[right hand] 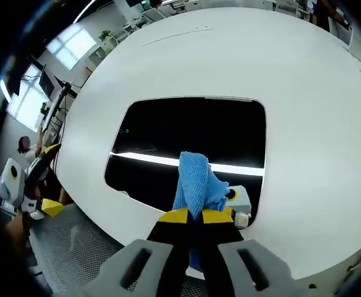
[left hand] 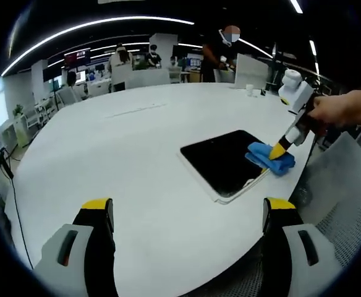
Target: Wipe the mirror surface with the cleaning cloth until all visible marks leave the cleaned area.
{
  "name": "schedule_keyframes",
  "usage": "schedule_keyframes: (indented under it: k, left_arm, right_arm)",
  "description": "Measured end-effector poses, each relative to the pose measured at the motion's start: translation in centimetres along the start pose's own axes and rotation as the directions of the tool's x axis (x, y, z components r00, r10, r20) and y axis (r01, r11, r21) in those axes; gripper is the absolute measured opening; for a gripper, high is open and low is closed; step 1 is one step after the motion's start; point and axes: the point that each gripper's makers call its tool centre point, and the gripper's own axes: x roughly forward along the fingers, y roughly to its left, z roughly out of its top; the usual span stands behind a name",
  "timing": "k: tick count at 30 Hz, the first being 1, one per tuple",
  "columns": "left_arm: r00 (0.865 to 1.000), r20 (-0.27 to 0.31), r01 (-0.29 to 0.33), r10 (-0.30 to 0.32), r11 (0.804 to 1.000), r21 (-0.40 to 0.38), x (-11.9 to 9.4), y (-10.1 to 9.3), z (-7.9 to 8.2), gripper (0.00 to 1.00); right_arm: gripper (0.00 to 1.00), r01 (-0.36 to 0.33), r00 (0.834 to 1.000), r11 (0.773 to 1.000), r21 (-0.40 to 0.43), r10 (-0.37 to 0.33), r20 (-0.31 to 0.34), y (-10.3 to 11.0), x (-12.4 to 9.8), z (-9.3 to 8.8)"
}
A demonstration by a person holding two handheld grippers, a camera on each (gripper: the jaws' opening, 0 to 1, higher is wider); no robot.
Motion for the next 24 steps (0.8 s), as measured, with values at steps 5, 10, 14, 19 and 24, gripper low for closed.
schedule_keyframes:
  k: [5, 10, 14, 19, 24]
  left_arm:
    - [1.000, 0.012, 0.012, -0.012, 1.000, -0.015, 0.0, -0.1, 0.1, 0.99]
    - [1.000, 0.016, 0.012, -0.012, 1.000, -0.012, -0.2, -0.4, 0.2, 0.99]
    - [1.000, 0.008, 0.019, -0.019, 1.000, 0.003, -0.1, -0.6, 0.2, 0.99]
    - [1.000, 0.000, 0.024, -0.024, 1.000, 0.009, -0.1, -0.7, 0.1, 0.99]
    - [1.000, -0.006, 0.031, -0.031, 1.000, 0.008, -0.1, -0.8, 0.1, 0.99]
  right_arm:
    - [0.00, 0.006, 1.000, 1.000, 0.000, -0.006, 0.000, -0.6, -0.2, -0.2]
    - [0.00, 0.008, 1.000, 1.000, 0.019, -0.009, 0.006, -1.5, -0.5, -0.2]
    - [0.00, 0.015, 1.000, 0.999, 0.031, -0.015, 0.008, -2.0, -0.5, -0.1]
    - [0.00, 0.027, 1.000, 0.999, 0.036, -0.027, 0.013, -2.9, -0.7, -0.3]
    - [0.00, 0.032, 0.999, 0.998, 0.051, -0.033, 0.016, -3.8, -1.0, -0.4]
